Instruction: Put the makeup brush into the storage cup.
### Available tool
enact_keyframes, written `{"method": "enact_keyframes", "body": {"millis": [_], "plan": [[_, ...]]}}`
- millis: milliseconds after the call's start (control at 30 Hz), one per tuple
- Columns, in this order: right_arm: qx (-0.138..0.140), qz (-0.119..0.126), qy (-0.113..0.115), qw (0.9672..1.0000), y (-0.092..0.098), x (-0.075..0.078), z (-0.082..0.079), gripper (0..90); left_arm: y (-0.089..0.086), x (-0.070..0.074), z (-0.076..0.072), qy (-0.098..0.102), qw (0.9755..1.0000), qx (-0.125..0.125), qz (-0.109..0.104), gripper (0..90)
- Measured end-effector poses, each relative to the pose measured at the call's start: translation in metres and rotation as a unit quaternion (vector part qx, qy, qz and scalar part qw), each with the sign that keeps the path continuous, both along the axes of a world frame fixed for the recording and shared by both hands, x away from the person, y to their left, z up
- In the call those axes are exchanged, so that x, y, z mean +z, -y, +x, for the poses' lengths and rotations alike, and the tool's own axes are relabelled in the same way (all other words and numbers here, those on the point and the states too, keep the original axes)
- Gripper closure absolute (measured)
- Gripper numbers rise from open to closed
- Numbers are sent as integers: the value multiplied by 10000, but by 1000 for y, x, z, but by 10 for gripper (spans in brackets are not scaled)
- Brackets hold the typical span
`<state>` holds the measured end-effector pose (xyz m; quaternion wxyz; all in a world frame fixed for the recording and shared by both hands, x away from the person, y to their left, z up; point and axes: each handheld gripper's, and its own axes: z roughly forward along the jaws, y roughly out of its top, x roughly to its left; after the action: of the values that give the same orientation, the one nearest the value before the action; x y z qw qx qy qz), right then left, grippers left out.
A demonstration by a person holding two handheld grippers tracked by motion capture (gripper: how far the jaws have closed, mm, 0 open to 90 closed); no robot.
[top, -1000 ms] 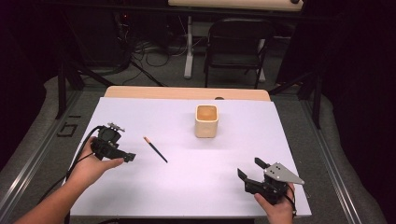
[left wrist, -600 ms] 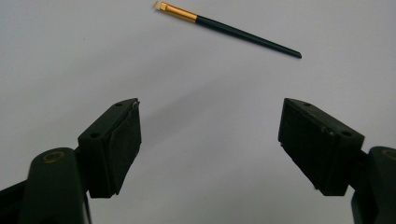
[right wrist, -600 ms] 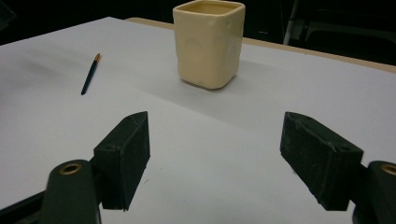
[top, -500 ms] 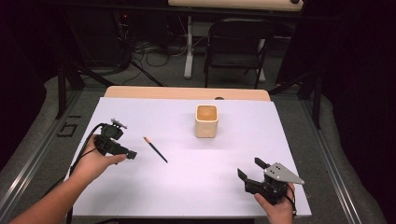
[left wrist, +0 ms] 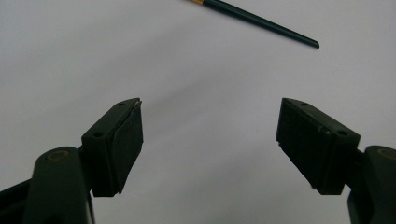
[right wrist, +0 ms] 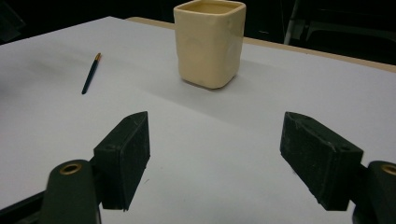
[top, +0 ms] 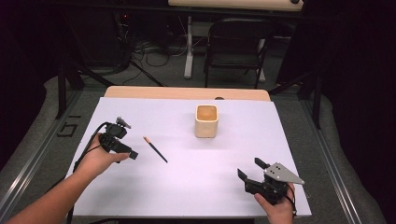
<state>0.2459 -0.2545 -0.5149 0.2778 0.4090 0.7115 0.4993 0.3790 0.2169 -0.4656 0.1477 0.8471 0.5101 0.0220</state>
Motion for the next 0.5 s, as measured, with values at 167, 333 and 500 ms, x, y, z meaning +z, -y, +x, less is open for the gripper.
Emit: {"method": "enact_keyframes", "body": {"millis": [167, 333, 500], "plan": [[8, -15, -2, 10000, 0, 0, 0, 243, 1, -1, 4, -134, 9999, -8, 46, 233], [13, 9, 18, 10000, -1, -1, 1, 243, 3, -2, 6, -225, 9997, 15, 126, 235], [20, -9, 9, 10000, -1, -1, 1, 243, 7, -6, 9, -363, 9992, 18, 172, 236]]}}
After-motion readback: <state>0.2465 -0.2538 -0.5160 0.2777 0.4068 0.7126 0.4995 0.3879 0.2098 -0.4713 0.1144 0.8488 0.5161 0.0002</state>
